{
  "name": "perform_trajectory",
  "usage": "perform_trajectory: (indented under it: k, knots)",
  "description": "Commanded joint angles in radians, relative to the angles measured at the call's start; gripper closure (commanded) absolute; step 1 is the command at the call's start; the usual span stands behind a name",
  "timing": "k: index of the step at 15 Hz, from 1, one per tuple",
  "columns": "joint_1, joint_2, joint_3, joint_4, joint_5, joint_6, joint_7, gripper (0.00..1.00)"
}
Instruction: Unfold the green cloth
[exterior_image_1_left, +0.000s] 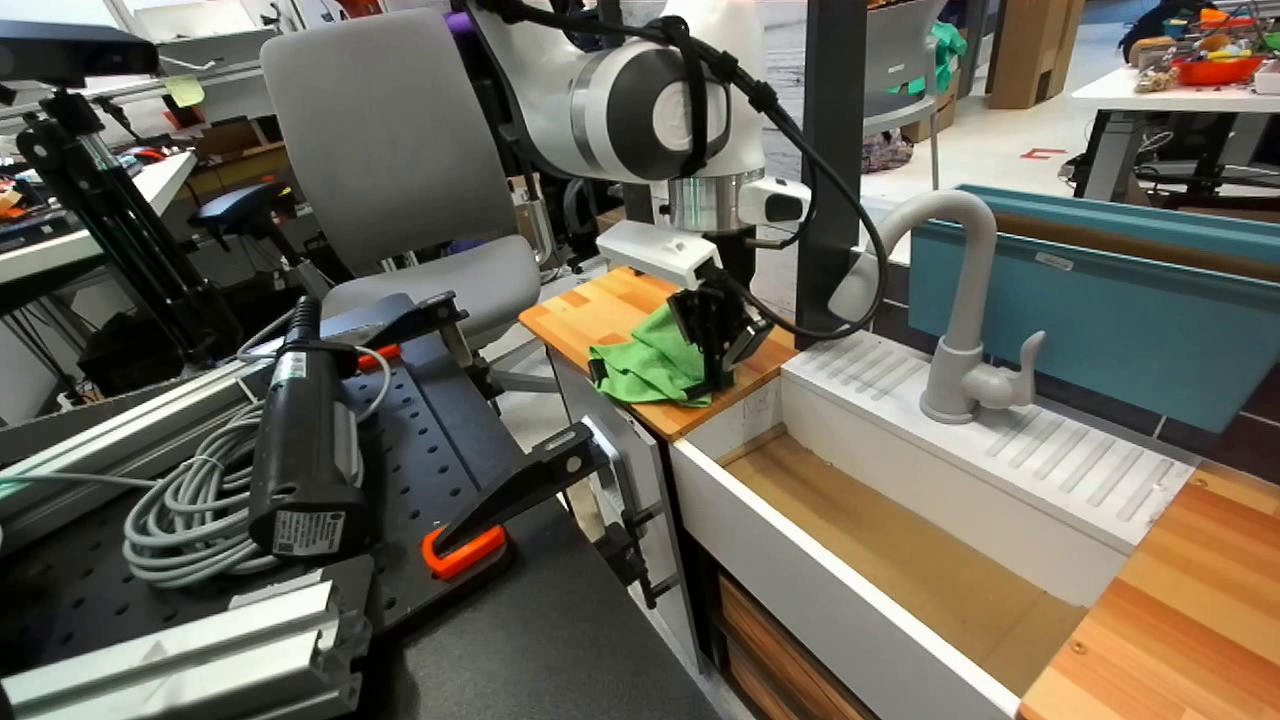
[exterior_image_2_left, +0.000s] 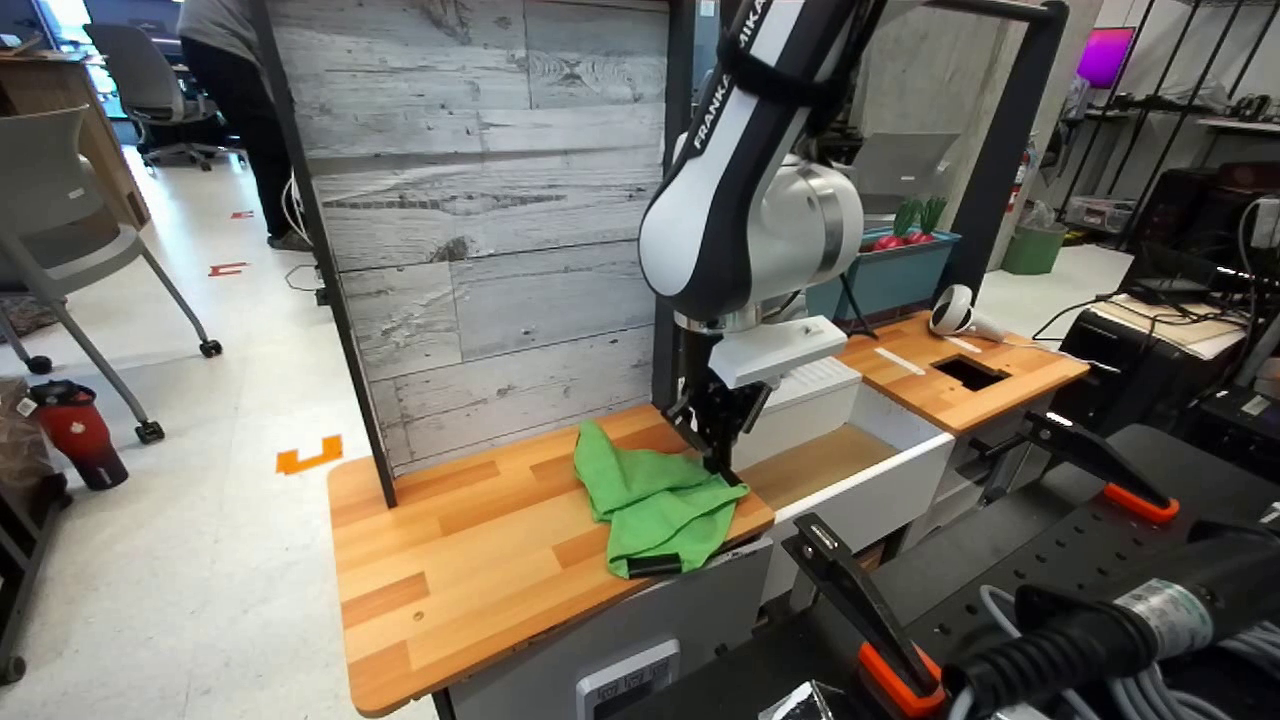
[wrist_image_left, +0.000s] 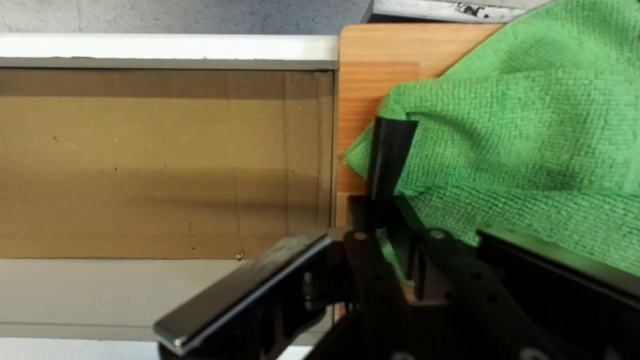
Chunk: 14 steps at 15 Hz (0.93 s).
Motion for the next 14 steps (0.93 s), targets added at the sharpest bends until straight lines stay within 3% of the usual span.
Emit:
perform_trajectory:
  k: [1, 5, 14]
  knots:
    - [-0.001, 0.009, -0.002, 0.029, -0.006, -0.032, 0.005, 1.00]
    - [0.001, -0.007, -0.001, 0.007, -0.008, -0.019, 0.005, 0.99]
    - [0.064, -0.263, 0.051, -0.271, -0.020, 0.144, 0.000, 0.99]
